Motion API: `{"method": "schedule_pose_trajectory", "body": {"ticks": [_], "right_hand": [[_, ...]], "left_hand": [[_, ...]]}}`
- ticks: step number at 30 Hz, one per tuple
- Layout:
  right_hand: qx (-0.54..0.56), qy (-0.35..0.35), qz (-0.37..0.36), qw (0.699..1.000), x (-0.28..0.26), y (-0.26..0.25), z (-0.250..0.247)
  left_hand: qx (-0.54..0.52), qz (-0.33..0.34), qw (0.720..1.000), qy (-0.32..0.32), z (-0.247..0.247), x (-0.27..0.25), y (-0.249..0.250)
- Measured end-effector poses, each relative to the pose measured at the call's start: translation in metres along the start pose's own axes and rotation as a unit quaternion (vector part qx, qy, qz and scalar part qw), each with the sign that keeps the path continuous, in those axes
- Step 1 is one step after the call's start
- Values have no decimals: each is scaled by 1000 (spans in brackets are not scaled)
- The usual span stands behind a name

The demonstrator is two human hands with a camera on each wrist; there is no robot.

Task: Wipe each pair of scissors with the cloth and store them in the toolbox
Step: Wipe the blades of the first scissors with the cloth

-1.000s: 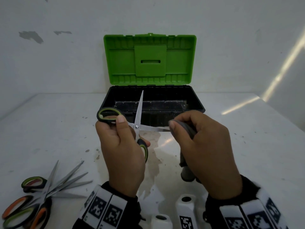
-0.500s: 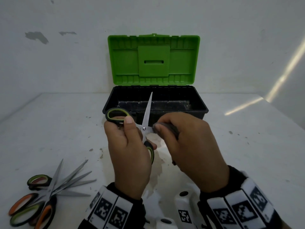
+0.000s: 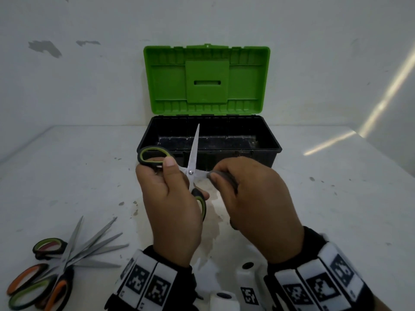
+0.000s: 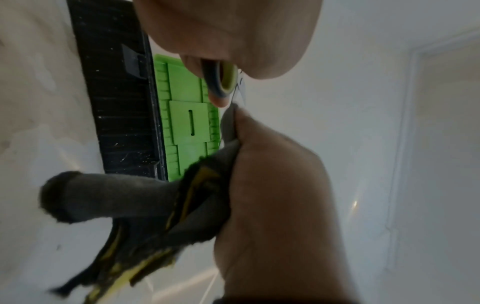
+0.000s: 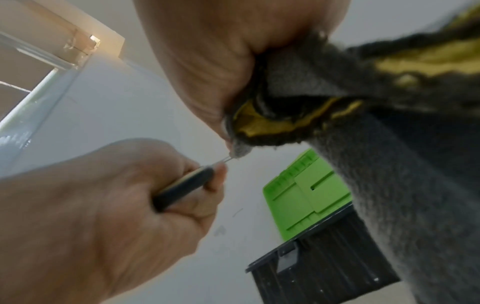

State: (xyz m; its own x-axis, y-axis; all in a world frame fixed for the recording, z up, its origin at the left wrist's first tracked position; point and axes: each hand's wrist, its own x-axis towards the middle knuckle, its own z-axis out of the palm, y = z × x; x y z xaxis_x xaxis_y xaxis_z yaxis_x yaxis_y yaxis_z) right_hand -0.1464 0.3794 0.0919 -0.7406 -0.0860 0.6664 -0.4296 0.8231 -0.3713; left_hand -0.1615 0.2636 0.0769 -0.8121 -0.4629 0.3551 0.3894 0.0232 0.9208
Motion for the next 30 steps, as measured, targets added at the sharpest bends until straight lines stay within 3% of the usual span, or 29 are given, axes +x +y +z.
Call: {"method": "schedule_pose_trajectory", "body": {"ticks": [4,10,20,25,30], "right_hand": [[13,4,47,999,-3,13,-11],[-2,45,20,999,-5,3,2],[-3,9,94,996,-22,34,-14],[11,4,128,992,-18,42,-45],[47,-22,47,998,1,23,-62]], "left_hand": [[-20,-21,1000,1,0,1,1],[-28,-36,999,-3,3,-1,7],[1,-59,998,-22,-1,-4,4],[-15,-47,996,-78,-9,12,9],[-5,-91,982,-166,-18,22,16]]}}
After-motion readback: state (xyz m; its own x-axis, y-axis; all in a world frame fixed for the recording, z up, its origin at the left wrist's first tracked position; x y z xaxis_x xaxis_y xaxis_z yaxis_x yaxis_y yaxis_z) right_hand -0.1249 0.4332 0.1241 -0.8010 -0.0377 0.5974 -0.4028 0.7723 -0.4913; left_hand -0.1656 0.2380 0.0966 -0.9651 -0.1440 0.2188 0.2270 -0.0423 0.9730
